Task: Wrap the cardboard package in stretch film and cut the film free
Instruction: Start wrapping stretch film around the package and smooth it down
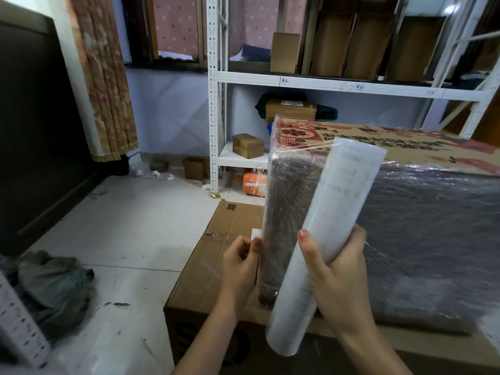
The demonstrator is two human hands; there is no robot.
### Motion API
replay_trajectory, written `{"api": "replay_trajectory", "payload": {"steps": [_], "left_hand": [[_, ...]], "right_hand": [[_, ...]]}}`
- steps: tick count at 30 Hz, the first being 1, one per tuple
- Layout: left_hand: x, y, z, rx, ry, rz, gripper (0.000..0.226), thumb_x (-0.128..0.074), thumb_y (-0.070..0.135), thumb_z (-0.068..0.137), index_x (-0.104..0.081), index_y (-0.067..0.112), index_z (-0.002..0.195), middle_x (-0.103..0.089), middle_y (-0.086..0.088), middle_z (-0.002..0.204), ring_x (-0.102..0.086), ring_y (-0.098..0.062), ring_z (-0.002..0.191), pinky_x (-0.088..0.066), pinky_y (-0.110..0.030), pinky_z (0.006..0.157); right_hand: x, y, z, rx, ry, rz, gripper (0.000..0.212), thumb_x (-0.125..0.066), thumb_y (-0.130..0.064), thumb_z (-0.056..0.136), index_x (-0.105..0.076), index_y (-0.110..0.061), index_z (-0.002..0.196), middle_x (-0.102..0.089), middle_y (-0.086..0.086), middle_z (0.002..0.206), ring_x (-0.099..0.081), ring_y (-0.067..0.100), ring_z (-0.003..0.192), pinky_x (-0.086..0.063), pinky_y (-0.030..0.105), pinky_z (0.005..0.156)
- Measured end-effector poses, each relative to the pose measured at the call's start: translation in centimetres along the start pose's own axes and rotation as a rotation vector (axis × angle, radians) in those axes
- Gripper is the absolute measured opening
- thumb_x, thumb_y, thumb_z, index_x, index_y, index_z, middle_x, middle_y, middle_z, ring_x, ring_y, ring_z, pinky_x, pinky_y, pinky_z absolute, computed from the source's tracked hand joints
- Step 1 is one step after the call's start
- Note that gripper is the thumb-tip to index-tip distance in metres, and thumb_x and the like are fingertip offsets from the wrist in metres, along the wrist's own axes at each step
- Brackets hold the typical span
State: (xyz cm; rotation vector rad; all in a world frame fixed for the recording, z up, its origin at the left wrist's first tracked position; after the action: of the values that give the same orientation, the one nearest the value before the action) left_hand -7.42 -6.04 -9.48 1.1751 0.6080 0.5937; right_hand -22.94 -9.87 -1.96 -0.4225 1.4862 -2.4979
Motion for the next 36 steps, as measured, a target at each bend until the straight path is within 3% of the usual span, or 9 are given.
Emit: {"api": "replay_trajectory", "payload": {"steps": [3, 8, 12, 15, 19, 23, 26, 31, 36], "left_hand": [[0.3, -0.3, 0.3, 0.17, 0.0, 0.007, 0.036, -0.054, 0.041, 0.079, -0.053, 0.005, 0.073, -0.051, -0.002, 0.061, -0.046, -0.004, 0.046, -0.039, -0.017, 0.043], [0.0, -0.3, 0.2, 0.255, 0.075, 0.113, 0.026, -0.052, 0.03, 0.095, -0.055, 0.005, 0.087, -0.06, -0.01, 0.085, -0.056, -0.017, 0.075, -0.047, -0.022, 0.063], [0.4, 3.2, -2.7, -0.091, 0.375, 0.283, 0.013, -0.041, 0.023, 0.101, -0.053, 0.024, 0.104, -0.06, 0.012, 0.097, -0.059, -0.002, 0.091, -0.045, -0.007, 0.067], [-1.9, 5.4, -4.4, -0.374, 0.223, 0.295, 0.038, -0.036, 0.032, 0.099, -0.043, 0.026, 0.135, -0.048, 0.02, 0.134, -0.042, 0.007, 0.126, -0.035, -0.007, 0.098], [-4.1, 5.9, -4.6, -0.382, 0.059, 0.283, 0.045, -0.029, 0.049, 0.096, -0.016, 0.047, 0.139, -0.013, 0.049, 0.141, -0.014, 0.018, 0.136, -0.013, 0.0, 0.105], [-3.1, 2.3, -3.1, -0.116, 0.003, 0.028, 0.072, -0.035, 0.075, 0.083, -0.026, 0.042, 0.146, -0.034, 0.019, 0.15, -0.03, -0.003, 0.14, -0.029, -0.038, 0.115], [-2.3, 0.7, -2.7, 0.018, -0.03, 0.036, 0.072, -0.035, 0.08, 0.081, -0.034, 0.043, 0.143, -0.039, 0.01, 0.15, -0.035, -0.011, 0.139, -0.032, -0.05, 0.112], [-1.3, 7.0, -2.6, -0.259, 0.163, 0.123, 0.038, -0.035, 0.051, 0.092, -0.037, 0.045, 0.13, -0.043, 0.023, 0.138, -0.037, 0.011, 0.128, -0.032, -0.008, 0.103], [-0.8, 10.8, 2.2, -0.122, 0.073, -0.108, 0.043, -0.048, 0.046, 0.085, -0.065, 0.01, 0.101, -0.068, 0.001, 0.09, -0.062, -0.016, 0.09, -0.051, -0.03, 0.084]], "right_hand": [[-0.1, 0.0, 0.0, 0.003, 0.003, 0.005, 0.055, -0.066, -0.069, 0.065, -0.035, -0.044, 0.103, -0.057, -0.015, 0.097, -0.064, 0.002, 0.087, -0.058, 0.037, 0.07], [-0.1, 0.6, 0.2, -0.001, 0.009, -0.015, 0.066, -0.061, -0.072, 0.06, -0.035, -0.038, 0.11, -0.058, -0.013, 0.1, -0.065, 0.009, 0.089, -0.058, 0.041, 0.073], [-0.1, 0.5, 0.2, -0.009, 0.014, -0.02, 0.055, -0.062, -0.073, 0.065, -0.033, -0.047, 0.104, -0.057, -0.014, 0.101, -0.063, 0.008, 0.091, -0.057, 0.041, 0.075], [-0.1, 0.7, 0.2, 0.001, 0.045, -0.051, 0.061, -0.061, -0.073, 0.063, -0.032, -0.042, 0.107, -0.057, -0.02, 0.1, -0.062, 0.006, 0.094, -0.056, 0.043, 0.078], [-0.1, 0.7, 0.3, 0.016, 0.066, -0.075, 0.062, -0.06, -0.072, 0.061, -0.032, -0.043, 0.108, -0.057, -0.019, 0.099, -0.062, 0.008, 0.094, -0.056, 0.044, 0.077], [0.0, 0.7, 0.2, 0.002, 0.06, -0.055, 0.068, -0.059, -0.072, 0.059, -0.035, -0.036, 0.112, -0.058, -0.015, 0.103, -0.061, 0.006, 0.096, -0.054, 0.043, 0.08], [0.0, 0.7, 0.1, -0.017, 0.037, -0.028, 0.068, -0.06, -0.073, 0.059, -0.035, -0.038, 0.112, -0.059, -0.013, 0.103, -0.062, 0.007, 0.095, -0.055, 0.044, 0.08], [-0.1, 0.6, 0.1, -0.024, 0.024, -0.022, 0.067, -0.058, -0.074, 0.057, -0.034, -0.04, 0.11, -0.058, -0.015, 0.1, -0.063, 0.004, 0.09, -0.056, 0.041, 0.077], [-0.1, 0.5, 0.2, -0.039, -0.002, -0.01, 0.065, -0.061, -0.079, 0.054, -0.034, -0.048, 0.104, -0.058, -0.016, 0.101, -0.063, 0.005, 0.091, -0.057, 0.038, 0.075]]}}
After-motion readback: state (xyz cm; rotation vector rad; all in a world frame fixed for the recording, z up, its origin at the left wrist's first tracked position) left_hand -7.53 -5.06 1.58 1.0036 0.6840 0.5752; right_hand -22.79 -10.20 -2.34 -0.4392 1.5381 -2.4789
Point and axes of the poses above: each hand's wrist, its own z-axis towards the middle knuckle, its own x-axis out of the back of the hand, y = z × x, the point moved 4 cm from there along z, towards the middle knuckle
